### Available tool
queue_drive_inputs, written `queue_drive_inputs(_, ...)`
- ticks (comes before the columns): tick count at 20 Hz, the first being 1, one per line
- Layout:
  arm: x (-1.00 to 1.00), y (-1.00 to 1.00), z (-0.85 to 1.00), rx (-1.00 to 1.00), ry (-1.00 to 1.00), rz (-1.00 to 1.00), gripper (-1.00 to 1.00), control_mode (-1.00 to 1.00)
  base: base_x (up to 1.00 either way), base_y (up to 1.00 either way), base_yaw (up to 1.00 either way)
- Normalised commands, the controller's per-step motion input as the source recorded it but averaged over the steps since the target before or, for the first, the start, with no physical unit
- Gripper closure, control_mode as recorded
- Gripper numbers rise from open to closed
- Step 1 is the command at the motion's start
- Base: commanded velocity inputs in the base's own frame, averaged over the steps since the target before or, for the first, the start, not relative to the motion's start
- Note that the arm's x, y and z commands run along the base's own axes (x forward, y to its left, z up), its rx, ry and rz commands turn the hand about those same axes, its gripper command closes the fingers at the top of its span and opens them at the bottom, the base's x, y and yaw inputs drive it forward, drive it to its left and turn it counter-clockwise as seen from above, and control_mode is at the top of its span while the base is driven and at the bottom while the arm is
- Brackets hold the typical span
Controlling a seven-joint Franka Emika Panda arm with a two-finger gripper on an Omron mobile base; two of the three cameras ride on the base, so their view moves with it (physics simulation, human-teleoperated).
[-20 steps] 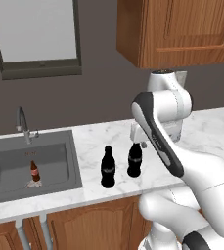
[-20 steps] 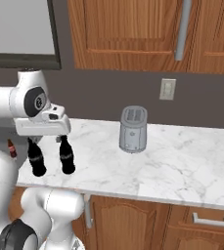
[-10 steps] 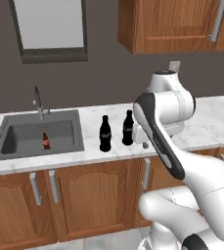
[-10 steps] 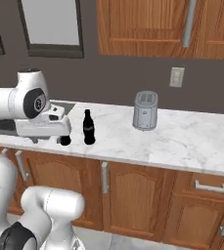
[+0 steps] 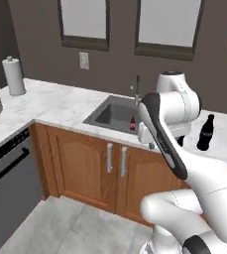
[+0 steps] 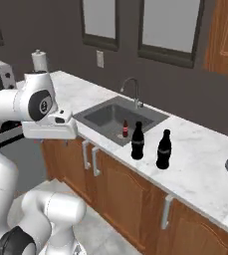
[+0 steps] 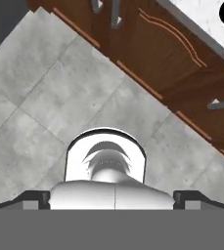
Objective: Place the large bottle from the dining counter next to the other large bottle outside the sink, and place the small bottle from the dining counter next to the other small bottle inside the sink.
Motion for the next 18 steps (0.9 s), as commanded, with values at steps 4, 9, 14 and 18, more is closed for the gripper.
queue_drive_inputs(4, 0.00, 0.00, 0.00, 0.00, 0.00, 0.00, -1.00, 1.00, 0.00, 0.19, 0.98)
queue_drive_inputs(9, 0.00, 0.00, 0.00, 0.00, 0.00, 0.00, -1.00, 1.00, 0.00, 0.18, 0.97)
queue_drive_inputs(14, 0.00, 0.00, 0.00, 0.00, 0.00, 0.00, -1.00, 1.00, 0.00, 0.17, 0.97)
queue_drive_inputs(18, 0.00, 0.00, 0.00, 0.00, 0.00, 0.00, -1.00, 1.00, 0.00, 0.18, 0.98)
